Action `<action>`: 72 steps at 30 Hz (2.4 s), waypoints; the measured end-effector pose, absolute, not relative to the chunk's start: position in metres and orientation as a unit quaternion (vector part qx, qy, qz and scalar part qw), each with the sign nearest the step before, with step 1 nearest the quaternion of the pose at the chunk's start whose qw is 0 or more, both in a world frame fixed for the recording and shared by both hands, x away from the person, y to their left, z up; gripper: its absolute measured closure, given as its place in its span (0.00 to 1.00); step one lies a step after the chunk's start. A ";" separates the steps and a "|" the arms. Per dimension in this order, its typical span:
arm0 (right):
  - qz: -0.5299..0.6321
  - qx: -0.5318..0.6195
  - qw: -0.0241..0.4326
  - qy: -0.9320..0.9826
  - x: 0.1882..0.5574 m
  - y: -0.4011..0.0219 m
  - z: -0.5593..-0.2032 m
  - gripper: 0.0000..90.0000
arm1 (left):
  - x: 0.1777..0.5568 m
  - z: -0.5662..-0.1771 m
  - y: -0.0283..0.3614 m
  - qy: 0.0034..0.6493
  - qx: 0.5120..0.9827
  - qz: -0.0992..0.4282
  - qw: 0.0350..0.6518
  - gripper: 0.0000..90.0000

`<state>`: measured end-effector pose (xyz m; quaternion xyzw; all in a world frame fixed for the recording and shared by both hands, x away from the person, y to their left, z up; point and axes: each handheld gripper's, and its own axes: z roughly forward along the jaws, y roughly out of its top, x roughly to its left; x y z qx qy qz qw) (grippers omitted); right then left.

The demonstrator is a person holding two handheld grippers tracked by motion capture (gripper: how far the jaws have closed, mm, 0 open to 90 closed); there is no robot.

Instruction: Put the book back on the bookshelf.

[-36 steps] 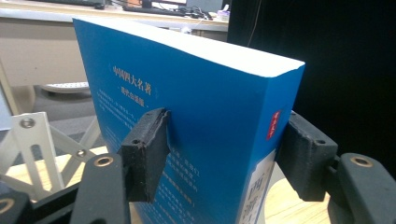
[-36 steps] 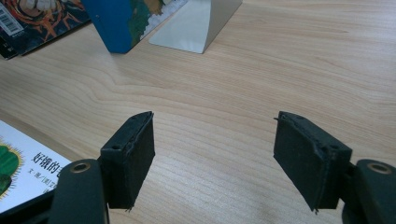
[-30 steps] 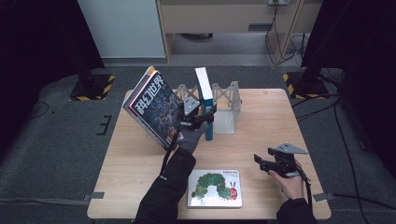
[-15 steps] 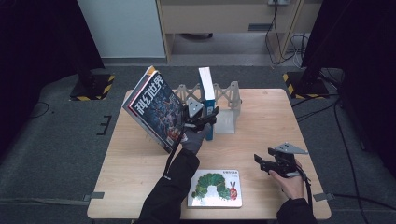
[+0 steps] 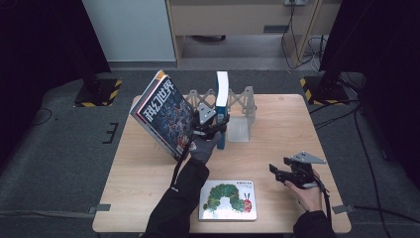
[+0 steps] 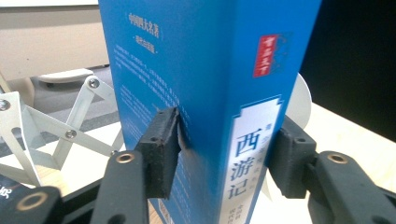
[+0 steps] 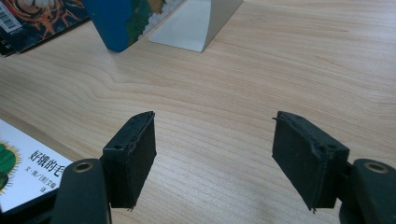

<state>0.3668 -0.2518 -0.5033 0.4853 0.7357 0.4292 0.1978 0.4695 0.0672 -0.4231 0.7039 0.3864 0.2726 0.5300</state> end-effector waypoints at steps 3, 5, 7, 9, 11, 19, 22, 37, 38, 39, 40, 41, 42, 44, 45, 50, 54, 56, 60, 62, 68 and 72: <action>0.428 0.485 0.199 0.736 0.367 -0.252 -0.504 0.34 | 0.469 -0.421 0.070 0.390 0.704 0.273 0.527 0.56; 0.430 0.486 0.198 0.734 0.367 -0.252 -0.503 0.34 | 0.469 -0.420 0.073 0.390 0.705 0.273 0.526 0.56; 0.429 0.485 0.199 0.736 0.367 -0.252 -0.503 0.34 | 0.470 -0.418 0.075 0.391 0.705 0.275 0.523 0.57; 0.427 0.485 0.198 0.737 0.367 -0.252 -0.504 0.34 | 0.469 -0.416 0.075 0.388 0.707 0.280 0.521 0.58; 0.427 0.485 0.197 0.737 0.367 -0.251 -0.504 0.34 | 0.467 -0.417 0.074 0.384 0.708 0.280 0.523 0.58; 0.426 0.484 0.198 0.738 0.367 -0.251 -0.505 0.34 | 0.462 -0.426 0.074 0.393 0.681 0.287 0.547 0.52; 0.424 0.482 0.200 0.740 0.367 -0.251 -0.505 0.34 | 0.460 -0.432 0.076 0.393 0.682 0.282 0.548 0.52; 0.423 0.482 0.201 0.740 0.367 -0.251 -0.505 0.34 | 0.450 -0.445 0.080 0.389 0.689 0.281 0.544 0.44; 0.423 0.483 0.201 0.740 0.367 -0.251 -0.505 0.33 | 0.449 -0.446 0.081 0.389 0.690 0.280 0.542 0.44; 0.423 0.484 0.201 0.740 0.367 -0.251 -0.505 0.33 | 0.448 -0.447 0.083 0.390 0.690 0.280 0.542 0.43; 0.423 0.485 0.201 0.738 0.367 -0.251 -0.505 0.33 | 0.447 -0.447 0.084 0.390 0.690 0.280 0.542 0.43; 0.424 0.485 0.201 0.738 0.367 -0.251 -0.505 0.33 | 0.446 -0.448 0.085 0.390 0.691 0.281 0.540 0.43; 0.423 0.485 0.201 0.738 0.367 -0.251 -0.505 0.33 | 0.445 -0.449 0.086 0.390 0.692 0.280 0.539 0.42; 0.422 0.484 0.202 0.740 0.367 -0.251 -0.505 0.33 | 0.443 -0.449 0.089 0.390 0.692 0.279 0.540 0.42; 0.422 0.483 0.202 0.740 0.367 -0.251 -0.505 0.33 | 0.441 -0.449 0.090 0.389 0.691 0.278 0.542 0.42; 0.426 0.486 0.199 0.737 0.366 -0.250 -0.503 0.32 | 0.429 -0.445 0.098 0.380 0.701 0.277 0.536 0.39; 0.432 0.486 0.199 0.733 0.365 -0.248 -0.500 0.31 | 0.414 -0.443 0.110 0.385 0.703 0.268 0.534 0.39; 0.434 0.487 0.196 0.732 0.363 -0.245 -0.498 0.31 | 0.405 -0.443 0.117 0.389 0.704 0.259 0.534 0.38; 0.444 0.481 0.188 0.732 0.358 -0.237 -0.493 0.30 | 0.388 -0.445 0.130 0.387 0.716 0.250 0.524 0.37; 0.446 0.476 0.185 0.735 0.356 -0.232 -0.491 0.30 | 0.380 -0.448 0.136 0.389 0.720 0.241 0.521 0.37; 0.451 0.471 0.179 0.736 0.351 -0.223 -0.489 0.26 | 0.359 -0.467 0.152 0.389 0.742 0.227 0.496 0.36; 0.452 0.475 0.170 0.735 0.348 -0.220 -0.489 0.23 | 0.347 -0.481 0.160 0.395 0.753 0.208 0.484 0.36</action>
